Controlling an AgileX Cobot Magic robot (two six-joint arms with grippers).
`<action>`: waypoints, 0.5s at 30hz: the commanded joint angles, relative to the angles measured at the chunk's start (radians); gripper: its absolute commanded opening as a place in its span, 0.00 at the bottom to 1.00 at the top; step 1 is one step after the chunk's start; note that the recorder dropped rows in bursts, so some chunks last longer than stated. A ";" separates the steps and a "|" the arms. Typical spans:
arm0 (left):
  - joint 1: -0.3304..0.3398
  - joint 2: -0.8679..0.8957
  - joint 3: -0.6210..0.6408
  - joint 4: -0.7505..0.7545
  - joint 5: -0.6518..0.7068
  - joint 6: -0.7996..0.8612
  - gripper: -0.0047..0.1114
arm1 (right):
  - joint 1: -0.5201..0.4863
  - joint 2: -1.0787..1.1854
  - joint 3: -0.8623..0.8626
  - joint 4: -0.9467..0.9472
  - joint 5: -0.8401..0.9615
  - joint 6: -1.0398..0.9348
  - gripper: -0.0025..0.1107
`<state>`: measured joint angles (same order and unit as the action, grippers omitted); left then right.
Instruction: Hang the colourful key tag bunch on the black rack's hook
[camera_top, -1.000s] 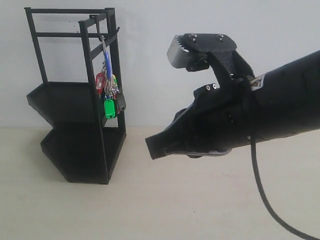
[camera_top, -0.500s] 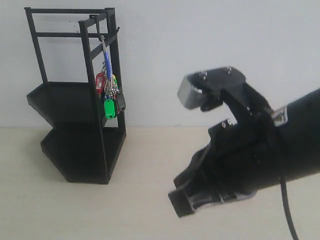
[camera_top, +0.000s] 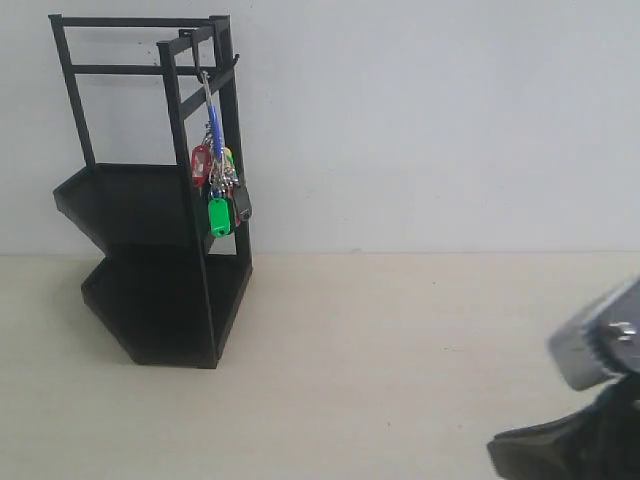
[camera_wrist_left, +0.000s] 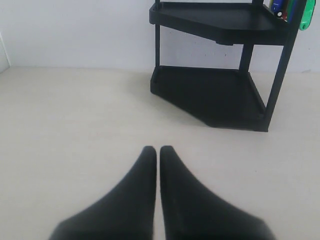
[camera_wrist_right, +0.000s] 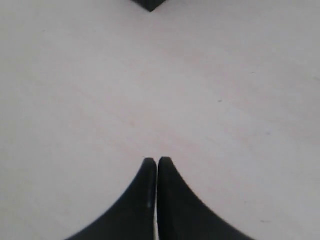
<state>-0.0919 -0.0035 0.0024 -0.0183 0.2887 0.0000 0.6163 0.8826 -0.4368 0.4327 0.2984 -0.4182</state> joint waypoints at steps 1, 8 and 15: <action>0.002 0.004 -0.002 0.001 -0.003 0.000 0.08 | -0.116 -0.180 0.091 0.006 -0.061 -0.007 0.02; 0.002 0.004 -0.002 0.001 -0.003 0.000 0.08 | -0.288 -0.502 0.230 0.006 -0.114 -0.007 0.02; 0.002 0.004 -0.002 0.001 -0.003 0.000 0.08 | -0.441 -0.706 0.327 0.006 -0.118 0.066 0.02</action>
<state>-0.0919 -0.0035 0.0024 -0.0183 0.2887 0.0000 0.2265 0.2300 -0.1367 0.4366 0.1936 -0.3866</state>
